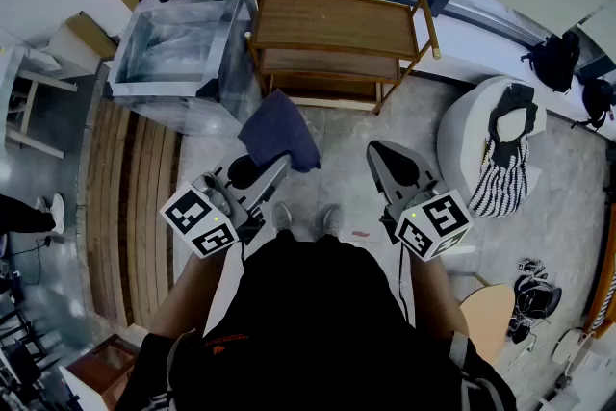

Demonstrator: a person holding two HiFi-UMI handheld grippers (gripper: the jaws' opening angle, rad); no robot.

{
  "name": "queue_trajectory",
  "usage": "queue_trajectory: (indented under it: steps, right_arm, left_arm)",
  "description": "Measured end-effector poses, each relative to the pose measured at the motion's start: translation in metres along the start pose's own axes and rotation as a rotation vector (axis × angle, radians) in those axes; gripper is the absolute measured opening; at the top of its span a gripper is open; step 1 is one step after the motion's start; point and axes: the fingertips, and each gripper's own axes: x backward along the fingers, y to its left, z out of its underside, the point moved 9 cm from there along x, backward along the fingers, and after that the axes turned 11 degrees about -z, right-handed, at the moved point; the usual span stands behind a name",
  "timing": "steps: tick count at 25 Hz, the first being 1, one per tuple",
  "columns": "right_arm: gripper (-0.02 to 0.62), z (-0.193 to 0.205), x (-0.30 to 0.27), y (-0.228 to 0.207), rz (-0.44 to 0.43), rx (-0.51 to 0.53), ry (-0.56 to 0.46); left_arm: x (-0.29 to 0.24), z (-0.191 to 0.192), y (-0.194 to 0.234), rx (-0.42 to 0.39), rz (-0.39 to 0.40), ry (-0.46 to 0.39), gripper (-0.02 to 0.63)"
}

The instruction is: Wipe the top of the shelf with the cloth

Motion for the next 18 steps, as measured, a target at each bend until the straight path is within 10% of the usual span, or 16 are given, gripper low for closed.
queue_trajectory:
  steps: [18]
  right_arm:
    - [0.005, 0.007, 0.006, -0.015, -0.052, -0.049, 0.008]
  left_arm:
    - [-0.01, 0.006, -0.009, -0.002, -0.023, 0.01, 0.054]
